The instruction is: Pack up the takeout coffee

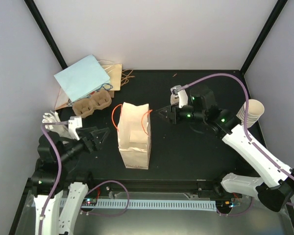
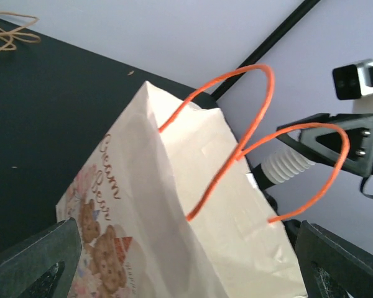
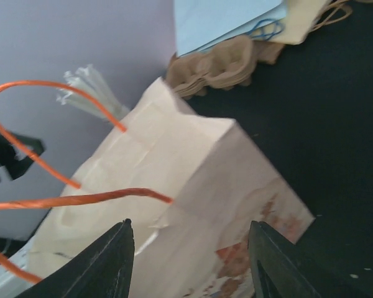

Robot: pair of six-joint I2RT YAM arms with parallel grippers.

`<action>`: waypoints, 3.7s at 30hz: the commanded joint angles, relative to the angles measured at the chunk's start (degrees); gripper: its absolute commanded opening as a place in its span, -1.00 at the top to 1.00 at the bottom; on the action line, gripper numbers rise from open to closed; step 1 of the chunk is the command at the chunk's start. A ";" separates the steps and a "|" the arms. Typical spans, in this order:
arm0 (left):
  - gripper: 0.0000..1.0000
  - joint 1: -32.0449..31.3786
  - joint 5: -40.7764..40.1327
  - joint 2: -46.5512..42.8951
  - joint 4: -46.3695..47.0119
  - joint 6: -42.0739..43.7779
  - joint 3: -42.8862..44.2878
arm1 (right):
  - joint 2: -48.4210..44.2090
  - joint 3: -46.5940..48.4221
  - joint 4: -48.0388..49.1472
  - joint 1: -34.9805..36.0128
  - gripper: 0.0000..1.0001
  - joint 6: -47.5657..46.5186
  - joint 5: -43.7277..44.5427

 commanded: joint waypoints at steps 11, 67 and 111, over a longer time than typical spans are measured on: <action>-0.90 -2.13 2.15 5.54 -7.09 1.93 2.28 | -10.64 -11.59 5.98 -1.64 -0.05 -10.22 29.84; 0.97 -34.16 -43.94 27.40 0.77 -1.80 14.05 | 13.28 -60.82 104.27 -36.01 -1.00 -29.05 27.02; 0.97 -33.73 -39.94 23.19 5.62 -4.87 4.59 | 13.81 -54.65 92.91 -36.25 -1.00 -27.40 30.27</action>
